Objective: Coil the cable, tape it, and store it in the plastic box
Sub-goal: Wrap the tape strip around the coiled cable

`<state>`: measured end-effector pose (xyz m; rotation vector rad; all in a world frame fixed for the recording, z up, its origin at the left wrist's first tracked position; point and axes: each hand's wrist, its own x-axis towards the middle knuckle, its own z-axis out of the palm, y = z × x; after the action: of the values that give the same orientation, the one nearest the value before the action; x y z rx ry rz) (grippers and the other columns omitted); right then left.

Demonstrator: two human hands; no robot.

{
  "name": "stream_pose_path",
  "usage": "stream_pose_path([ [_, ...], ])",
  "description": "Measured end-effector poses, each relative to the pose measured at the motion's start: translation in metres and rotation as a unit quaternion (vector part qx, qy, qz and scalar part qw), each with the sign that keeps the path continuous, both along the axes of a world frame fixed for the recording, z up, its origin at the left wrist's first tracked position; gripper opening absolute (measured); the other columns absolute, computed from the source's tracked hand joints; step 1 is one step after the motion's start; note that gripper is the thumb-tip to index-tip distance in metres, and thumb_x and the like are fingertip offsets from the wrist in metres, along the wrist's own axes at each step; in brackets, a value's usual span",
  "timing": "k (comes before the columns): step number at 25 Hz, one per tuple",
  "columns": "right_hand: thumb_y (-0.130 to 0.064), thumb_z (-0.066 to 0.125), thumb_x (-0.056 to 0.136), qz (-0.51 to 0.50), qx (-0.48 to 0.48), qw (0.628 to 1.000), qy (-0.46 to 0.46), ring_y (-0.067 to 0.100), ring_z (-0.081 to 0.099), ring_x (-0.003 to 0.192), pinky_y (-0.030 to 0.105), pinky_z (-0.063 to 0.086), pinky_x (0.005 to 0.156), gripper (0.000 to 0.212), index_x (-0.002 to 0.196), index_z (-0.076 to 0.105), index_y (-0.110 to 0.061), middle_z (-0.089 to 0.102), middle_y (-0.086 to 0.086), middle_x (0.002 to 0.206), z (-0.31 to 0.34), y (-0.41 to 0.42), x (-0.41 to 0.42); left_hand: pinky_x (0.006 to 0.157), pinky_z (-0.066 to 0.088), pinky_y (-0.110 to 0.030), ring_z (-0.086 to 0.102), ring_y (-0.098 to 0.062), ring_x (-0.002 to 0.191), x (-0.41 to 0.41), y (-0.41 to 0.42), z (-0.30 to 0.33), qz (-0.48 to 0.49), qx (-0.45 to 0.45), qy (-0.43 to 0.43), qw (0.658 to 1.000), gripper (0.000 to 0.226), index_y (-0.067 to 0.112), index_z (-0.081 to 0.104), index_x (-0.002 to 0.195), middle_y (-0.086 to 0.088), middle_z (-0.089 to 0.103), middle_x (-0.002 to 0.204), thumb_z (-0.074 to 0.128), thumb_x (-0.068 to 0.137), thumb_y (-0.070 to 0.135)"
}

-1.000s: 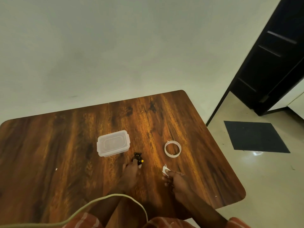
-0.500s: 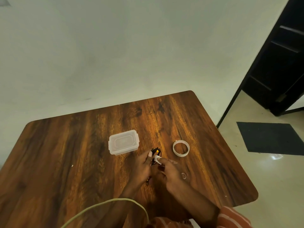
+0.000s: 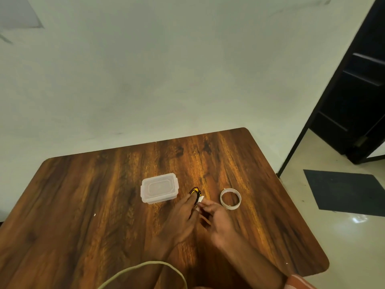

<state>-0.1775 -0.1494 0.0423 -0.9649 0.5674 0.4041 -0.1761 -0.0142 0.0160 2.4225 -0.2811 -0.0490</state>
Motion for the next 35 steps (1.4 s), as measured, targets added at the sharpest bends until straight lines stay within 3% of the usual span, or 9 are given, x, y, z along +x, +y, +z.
stream_pose_path([
  [3, 0.003, 0.064, 0.087, 0.002, -0.103, 0.982, -0.161, 0.017, 0.072, 0.086, 0.024, 0.055, 0.072, 0.022, 0.089, 0.077, -0.013, 0.079, 0.004, 0.087, 0.009, -0.003, 0.002, 0.092, 0.051, -0.032, 0.06, -0.006, 0.102, 0.005, -0.002, 0.032, -0.011, -0.086, -0.023, 0.996, 0.027, 0.021, 0.059, 0.126, 0.005, 0.065, 0.111, 0.044, 0.103, 0.024],
  [6, -0.007, 0.077, 0.08, -0.002, -0.217, 0.926, -0.308, 0.02, 0.072, 0.088, 0.035, 0.057, 0.08, 0.015, 0.089, 0.077, -0.018, 0.077, 0.006, 0.091, 0.016, -0.011, 0.013, 0.087, 0.053, -0.04, 0.065, -0.015, 0.095, 0.008, 0.0, 0.056, -0.021, -0.17, 0.015, 0.985, 0.026, 0.02, 0.067, 0.111, -0.001, 0.071, 0.1, 0.046, 0.101, 0.032],
  [9, -0.021, 0.08, 0.078, 0.058, -0.28, 0.879, -0.383, 0.009, 0.064, 0.105, 0.026, 0.052, 0.09, 0.04, 0.115, 0.067, -0.026, 0.071, -0.005, 0.11, 0.03, -0.026, 0.029, 0.092, 0.05, -0.049, 0.066, -0.028, 0.101, 0.011, 0.003, 0.074, -0.03, -0.237, 0.053, 0.97, 0.033, 0.02, 0.069, 0.115, -0.011, 0.072, 0.105, 0.046, 0.097, 0.035],
  [13, -0.008, 0.072, 0.085, 0.178, -0.174, 0.888, -0.385, 0.01, 0.07, 0.091, 0.023, 0.054, 0.08, 0.039, 0.122, 0.063, -0.014, 0.074, -0.002, 0.093, 0.05, -0.037, 0.046, 0.092, 0.049, -0.049, 0.061, -0.038, 0.104, 0.017, 0.005, 0.097, -0.05, -0.245, 0.084, 0.964, 0.033, 0.02, 0.068, 0.12, -0.02, 0.068, 0.107, 0.045, 0.097, 0.025],
  [16, -0.002, 0.07, 0.085, 0.155, -0.163, 0.903, -0.366, 0.016, 0.072, 0.083, 0.026, 0.058, 0.073, 0.035, 0.119, 0.063, -0.008, 0.076, 0.002, 0.091, 0.057, -0.032, 0.048, 0.092, 0.048, -0.057, 0.063, -0.036, 0.1, 0.018, 0.002, 0.106, -0.057, -0.22, 0.074, 0.971, 0.034, 0.013, 0.065, 0.117, -0.018, 0.068, 0.105, 0.042, 0.098, 0.03],
  [21, -0.006, 0.072, 0.085, 0.124, -0.204, 0.9, -0.364, 0.014, 0.072, 0.08, 0.028, 0.058, 0.072, 0.034, 0.118, 0.063, -0.011, 0.075, 0.002, 0.088, 0.064, -0.024, 0.048, 0.086, 0.055, -0.053, 0.066, -0.025, 0.095, 0.012, -0.005, 0.106, 0.013, -0.215, 0.038, 0.976, 0.019, 0.026, 0.05, 0.111, -0.008, 0.067, 0.102, 0.04, 0.097, 0.033],
  [26, 0.001, 0.072, 0.082, 0.055, -0.081, 0.945, -0.312, 0.015, 0.068, 0.069, 0.025, 0.055, 0.06, 0.025, 0.104, 0.063, -0.004, 0.073, 0.006, 0.079, 0.07, -0.019, 0.041, 0.083, 0.059, -0.036, 0.07, -0.017, 0.092, 0.005, -0.009, 0.112, 0.018, -0.197, -0.073, 0.978, 0.034, 0.048, 0.033, 0.113, 0.004, 0.07, 0.097, 0.043, 0.103, 0.018],
  [32, 0.001, 0.073, 0.081, 0.037, -0.052, 0.95, -0.305, 0.019, 0.066, 0.056, 0.028, 0.055, 0.058, 0.009, 0.083, 0.066, -0.004, 0.07, 0.015, 0.073, 0.077, -0.02, 0.039, 0.08, 0.056, -0.033, 0.063, -0.011, 0.095, 0.006, -0.01, 0.105, -0.013, -0.077, -0.208, 0.975, 0.03, 0.025, 0.053, 0.13, 0.008, 0.06, 0.11, 0.04, 0.104, 0.022],
  [35, 0.002, 0.073, 0.08, 0.032, -0.052, 0.942, -0.329, 0.023, 0.071, 0.07, 0.033, 0.058, 0.067, 0.01, 0.081, 0.07, -0.007, 0.074, 0.017, 0.081, 0.077, -0.022, 0.04, 0.077, 0.051, -0.01, 0.058, -0.006, 0.092, 0.004, -0.008, 0.113, -0.004, -0.036, -0.248, 0.968, 0.038, 0.025, 0.054, 0.133, 0.008, 0.058, 0.109, 0.04, 0.098, 0.021],
])
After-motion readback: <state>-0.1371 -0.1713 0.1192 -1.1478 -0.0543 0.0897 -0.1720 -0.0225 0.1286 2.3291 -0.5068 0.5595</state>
